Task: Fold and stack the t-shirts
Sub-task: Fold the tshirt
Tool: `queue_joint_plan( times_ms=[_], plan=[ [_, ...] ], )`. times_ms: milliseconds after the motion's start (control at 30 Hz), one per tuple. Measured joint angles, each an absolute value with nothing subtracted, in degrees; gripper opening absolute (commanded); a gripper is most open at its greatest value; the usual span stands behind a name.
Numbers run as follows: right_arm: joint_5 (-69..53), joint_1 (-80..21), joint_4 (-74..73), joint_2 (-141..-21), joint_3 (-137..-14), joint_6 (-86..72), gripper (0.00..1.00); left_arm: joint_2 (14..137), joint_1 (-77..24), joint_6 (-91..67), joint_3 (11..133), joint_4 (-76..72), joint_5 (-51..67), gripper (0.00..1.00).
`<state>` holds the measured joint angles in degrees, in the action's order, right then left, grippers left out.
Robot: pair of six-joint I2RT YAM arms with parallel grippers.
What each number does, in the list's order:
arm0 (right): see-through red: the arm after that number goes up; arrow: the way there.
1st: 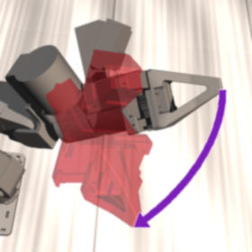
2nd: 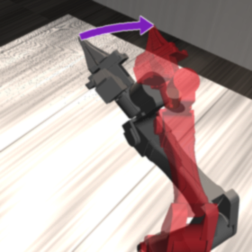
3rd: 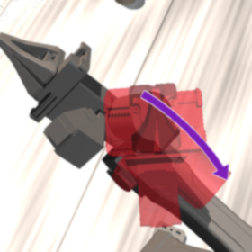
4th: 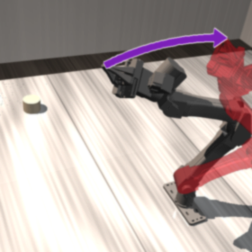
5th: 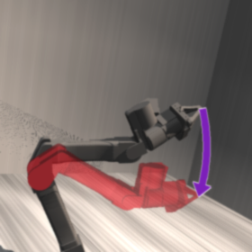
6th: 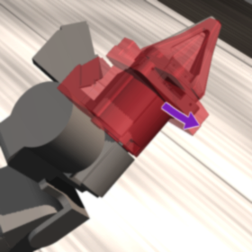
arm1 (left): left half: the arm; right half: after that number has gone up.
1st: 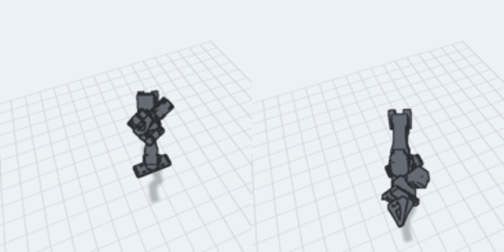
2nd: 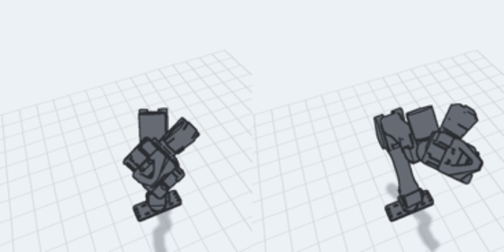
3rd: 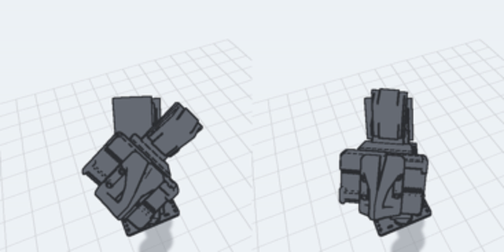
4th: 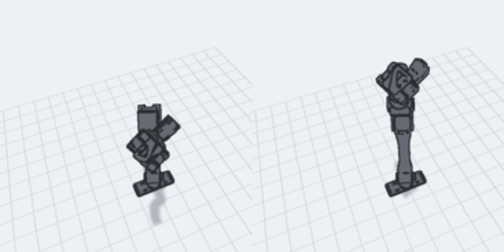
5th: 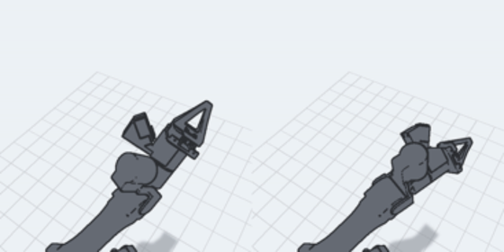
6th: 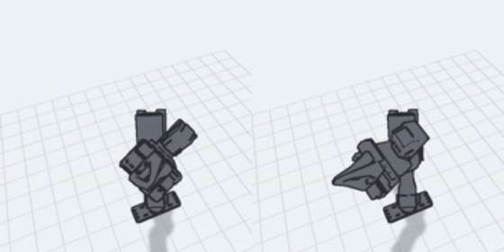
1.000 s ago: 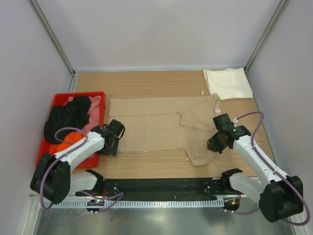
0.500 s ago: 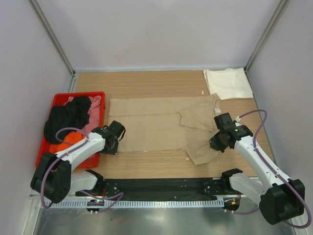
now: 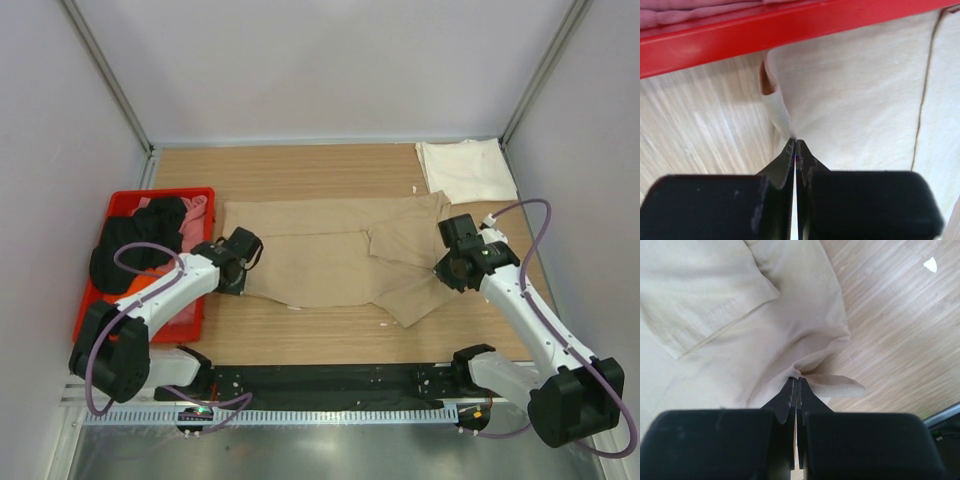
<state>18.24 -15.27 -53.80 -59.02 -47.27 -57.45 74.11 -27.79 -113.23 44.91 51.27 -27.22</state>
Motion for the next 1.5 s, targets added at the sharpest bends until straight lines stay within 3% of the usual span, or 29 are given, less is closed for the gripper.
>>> queue_joint_plan(
  times_ms=[1500],
  plan=[
    [24.7, -10.0, -45.5, -87.8, -71.0, -43.2, 0.01, 103.4, -24.1, -111.3, 73.6, 61.8, -38.6, 0.00]
  ],
)
